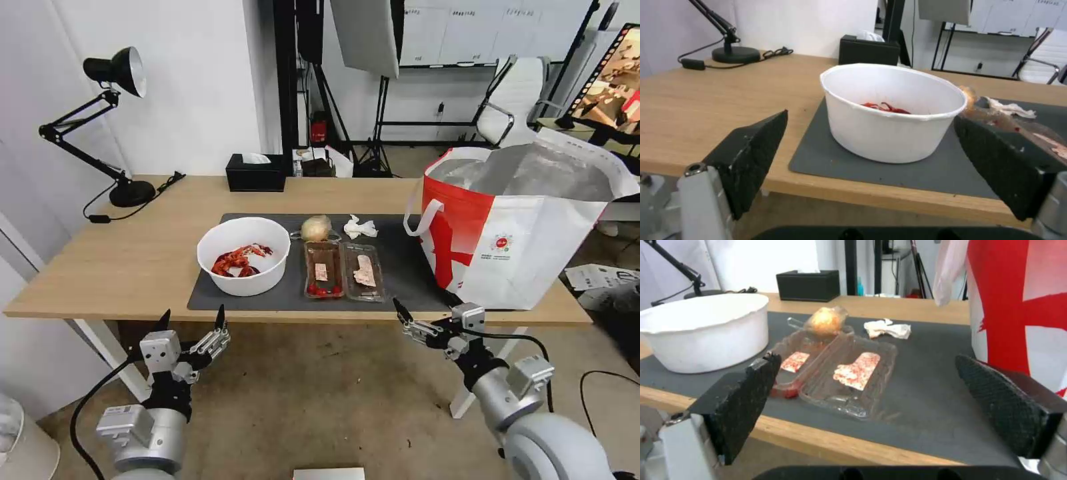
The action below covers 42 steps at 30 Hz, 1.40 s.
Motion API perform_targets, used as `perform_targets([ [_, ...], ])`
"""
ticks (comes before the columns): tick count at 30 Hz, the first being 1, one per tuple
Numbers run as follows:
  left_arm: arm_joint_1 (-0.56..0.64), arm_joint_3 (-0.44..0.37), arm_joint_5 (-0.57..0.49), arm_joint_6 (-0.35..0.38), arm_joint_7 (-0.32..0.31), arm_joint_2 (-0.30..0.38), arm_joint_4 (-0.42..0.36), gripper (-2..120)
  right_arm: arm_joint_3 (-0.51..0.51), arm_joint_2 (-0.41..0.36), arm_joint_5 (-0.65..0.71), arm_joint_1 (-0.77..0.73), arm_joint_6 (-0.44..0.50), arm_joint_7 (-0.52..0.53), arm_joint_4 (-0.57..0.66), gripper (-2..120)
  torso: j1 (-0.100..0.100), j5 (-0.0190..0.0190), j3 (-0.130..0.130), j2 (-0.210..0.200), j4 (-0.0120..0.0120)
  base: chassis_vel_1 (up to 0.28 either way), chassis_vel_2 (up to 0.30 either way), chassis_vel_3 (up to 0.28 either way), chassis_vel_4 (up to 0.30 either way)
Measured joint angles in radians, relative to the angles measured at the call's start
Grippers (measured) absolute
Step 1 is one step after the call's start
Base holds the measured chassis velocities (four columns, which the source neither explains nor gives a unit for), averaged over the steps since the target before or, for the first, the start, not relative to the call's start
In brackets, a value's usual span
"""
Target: Pick up the trash from the table and place it into the takeout bag.
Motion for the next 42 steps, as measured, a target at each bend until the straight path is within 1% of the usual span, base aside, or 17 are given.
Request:
perform_targets([
  [6, 0.001, -0.001, 0.004, -0.003, 0.002, 0.001, 0.0, 100, -0.011, 0.006, 0.001, -0.003, 0.001, 0.003, -0.003, 100, 0.0, 0.0, 0.0, 0.0, 0.0, 0.0, 0.0, 0.0, 0.0],
  [9, 0.001, -0.002, 0.005, -0.004, 0.002, 0.003, -0.001, 100, -0.034, 0.007, 0.06, 0.001, -0.007, 0.035, -0.003, 100, 0.0, -0.0001, 0.0, 0.0, -0.0001, 0.0, 0.0, 0.0, 0.0],
  [10, 0.002, -0.003, 0.005, -0.005, 0.002, 0.004, -0.002, 100, -0.055, 0.007, 0.127, 0.009, -0.009, 0.069, -0.003, 100, 0.0, 0.0, 0.0, 0.0, -0.0001, 0.0, 0.0, 0.0, 0.0],
  [11, 0.001, -0.004, 0.005, -0.005, 0.003, 0.009, -0.004, 100, -0.092, 0.007, 0.265, 0.033, -0.011, 0.137, -0.002, 100, 0.0, -0.0001, 0.0, 0.0, -0.0001, 0.0, 0.0, 0.0, 0.0],
  [12, 0.001, -0.004, 0.005, -0.005, 0.003, 0.009, -0.004, 100, -0.092, 0.007, 0.265, 0.033, -0.011, 0.137, -0.002, 100, 0.0, -0.0001, 0.0, 0.0, -0.0001, 0.0, 0.0, 0.0, 0.0],
  [13, 0.002, -0.007, 0.004, -0.006, 0.004, 0.013, -0.006, 100, -0.13, 0.008, 0.409, 0.069, -0.016, 0.204, -0.003, 100, 0.0, -0.0001, 0.0, 0.0, 0.0, 0.0, 0.0, 0.0, 0.0],
  [15, 0.007, -0.013, 0.003, -0.006, 0.004, 0.017, -0.011, 100, -0.19, 0.012, 0.608, 0.139, -0.022, 0.304, -0.01, 100, 0.0, -0.0002, 0.0, 0.0, 0.0001, 0.0, 0.0, 0.0, 0.0],
  [16, 0.007, -0.013, 0.003, -0.006, 0.004, 0.017, -0.011, 100, -0.19, 0.012, 0.608, 0.139, -0.022, 0.304, -0.01, 100, 0.0, -0.0002, 0.0, 0.0, 0.0001, 0.0, 0.0, 0.0, 0.0],
  [18, 0.013, -0.018, 0.002, -0.009, 0.005, 0.02, -0.016, 100, -0.239, 0.025, 0.804, 0.222, -0.025, 0.439, -0.017, 100, 0.0, 0.0, 0.0, 0.0, 0.0002, 0.0, 0.0, 0.0, 0.0],
  [19, 0.013, -0.018, 0.002, -0.009, 0.005, 0.02, -0.016, 100, -0.239, 0.025, 0.804, 0.222, -0.025, 0.439, -0.017, 100, 0.0, 0.0, 0.0, 0.0, 0.0002, 0.0, 0.0, 0.0, 0.0],
  [20, 0.017, -0.021, 0.002, -0.013, 0.005, 0.021, -0.017, 100, -0.263, 0.042, 0.945, 0.277, -0.03, 0.554, -0.024, 100, 0.0, -0.0001, 0.0, 0.0, 0.0002, 0.0, 0.0, 0.0, 0.0],
  [22, 0.021, -0.026, 0.002, -0.015, 0.006, 0.022, -0.017, 100, -0.286, 0.065, 1.039, 0.334, -0.031, 0.654, -0.043, 100, 0.0, -0.0002, 0.0, 0.0, 0.0004, 0.0, 0.0, 0.0, 0.0],
  [23, 0.021, -0.026, 0.002, -0.015, 0.006, 0.022, -0.017, 100, -0.286, 0.065, 1.039, 0.334, -0.031, 0.654, -0.043, 100, 0.0, -0.0002, 0.0, 0.0, 0.0004, 0.0, 0.0, 0.0, 0.0],
  [25, 0.025, -0.029, 0.002, -0.015, 0.006, 0.026, -0.018, 100, -0.31, 0.093, 1.069, 0.375, -0.027, 0.738, -0.071, 100, 0.0, -0.0001, 0.0, 0.0, 0.0001, 0.0, 0.0, 0.0, 0.0],
  [28, 0.025, -0.031, 0.002, -0.015, 0.006, 0.029, -0.017, 100, -0.32, 0.114, 1.087, 0.399, -0.018, 0.787, -0.094, 100, 0.0, -0.0001, 0.0, 0.0, 0.0001, 0.0, 0.0, 0.0, 0.0],
  [35, 0.023, -0.031, 0.001, -0.013, 0.006, 0.03, -0.005, 100, -0.332, 0.158, 1.095, 0.451, -0.01, 0.824, -0.163, 100, 0.0, 0.0, 0.0, 0.0, 0.0001, 0.0, 0.0, 0.0, 0.0],
  [42, 0.022, -0.034, 0.002, -0.011, 0.005, 0.027, 0.001, 100, -0.334, 0.176, 1.112, 0.497, -0.01, 0.853, -0.199, 100, 0.0, 0.0, 0.0, 0.0, 0.0001, 0.0, 0.0, 0.0, 0.0],
])
